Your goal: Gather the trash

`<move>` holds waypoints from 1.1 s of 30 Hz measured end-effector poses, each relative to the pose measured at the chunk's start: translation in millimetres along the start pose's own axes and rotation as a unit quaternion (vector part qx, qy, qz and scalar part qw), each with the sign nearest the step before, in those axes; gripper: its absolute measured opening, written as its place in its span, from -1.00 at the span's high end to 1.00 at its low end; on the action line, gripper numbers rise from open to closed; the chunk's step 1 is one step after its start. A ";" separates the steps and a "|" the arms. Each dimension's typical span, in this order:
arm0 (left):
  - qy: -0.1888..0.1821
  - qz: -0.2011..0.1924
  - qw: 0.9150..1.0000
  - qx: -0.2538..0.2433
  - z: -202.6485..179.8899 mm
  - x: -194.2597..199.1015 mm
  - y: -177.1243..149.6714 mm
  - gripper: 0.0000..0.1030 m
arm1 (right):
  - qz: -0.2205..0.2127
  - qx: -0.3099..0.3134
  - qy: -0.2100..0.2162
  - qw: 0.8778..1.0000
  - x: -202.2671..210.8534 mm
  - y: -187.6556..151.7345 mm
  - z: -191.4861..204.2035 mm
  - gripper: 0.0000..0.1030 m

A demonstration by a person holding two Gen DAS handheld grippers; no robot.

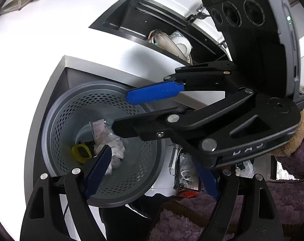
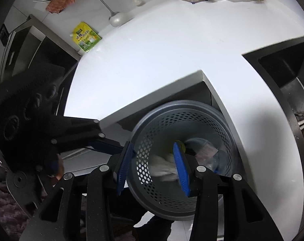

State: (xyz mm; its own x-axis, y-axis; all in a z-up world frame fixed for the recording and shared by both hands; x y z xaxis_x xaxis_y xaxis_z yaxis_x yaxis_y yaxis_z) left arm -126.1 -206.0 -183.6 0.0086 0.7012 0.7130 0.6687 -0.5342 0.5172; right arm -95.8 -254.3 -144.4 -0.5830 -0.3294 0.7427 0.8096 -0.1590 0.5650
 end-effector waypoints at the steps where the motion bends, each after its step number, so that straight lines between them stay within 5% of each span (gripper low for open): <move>1: 0.000 0.000 1.000 -0.001 -0.9 -0.6 0.5 -0.55 | 0.000 0.004 -0.005 1.000 0.1 0.8 -0.2 0.20; 20: 0.097 -0.034 0.995 -0.014 22.0 10.1 3.9 -0.57 | -0.068 0.002 -0.083 0.994 24.7 -9.9 -14.5 0.07; 33: 0.152 -0.060 0.987 -0.011 28.2 14.3 8.7 -0.73 | -0.071 -0.006 -0.111 0.991 32.7 -23.5 -23.9 0.03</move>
State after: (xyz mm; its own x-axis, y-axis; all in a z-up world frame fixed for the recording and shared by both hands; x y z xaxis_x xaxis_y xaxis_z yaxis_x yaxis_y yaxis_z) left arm -99.2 -187.3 -182.3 -0.2948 0.5880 0.7532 0.6348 -0.4687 0.6143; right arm -132.3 -283.6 -142.0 -0.6909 -0.0904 0.7173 0.7181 -0.2012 0.6662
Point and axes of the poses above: each gripper's, at about its wrist camera, not at the fingertips, and x roughly against the way its jaws point, z to its left, y to its top, the point moved 7 cm from there along -x, roughly the way its jaws point, and after that the axes turned 15 degrees about -z, right-handed, at the moved point
